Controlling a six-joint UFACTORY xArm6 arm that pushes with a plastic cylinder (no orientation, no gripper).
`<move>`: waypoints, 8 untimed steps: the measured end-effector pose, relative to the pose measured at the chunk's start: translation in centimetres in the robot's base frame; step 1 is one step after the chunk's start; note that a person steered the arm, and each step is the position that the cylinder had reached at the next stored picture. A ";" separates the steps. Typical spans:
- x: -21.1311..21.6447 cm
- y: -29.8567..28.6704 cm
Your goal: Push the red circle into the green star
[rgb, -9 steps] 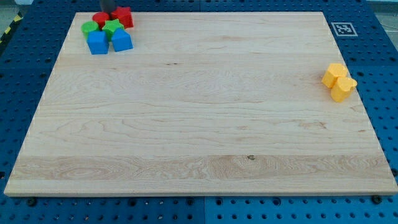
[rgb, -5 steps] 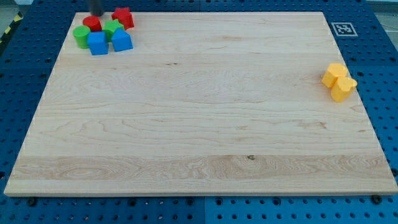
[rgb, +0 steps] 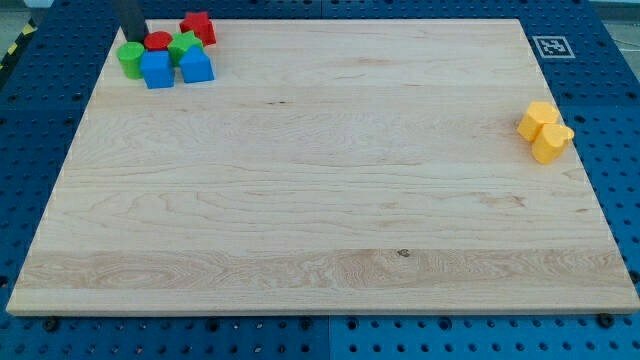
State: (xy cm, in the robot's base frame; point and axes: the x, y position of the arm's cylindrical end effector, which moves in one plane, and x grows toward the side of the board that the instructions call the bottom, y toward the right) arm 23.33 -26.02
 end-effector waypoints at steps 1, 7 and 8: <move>-1.8 -0.8; 2.7 2.9; 1.3 1.2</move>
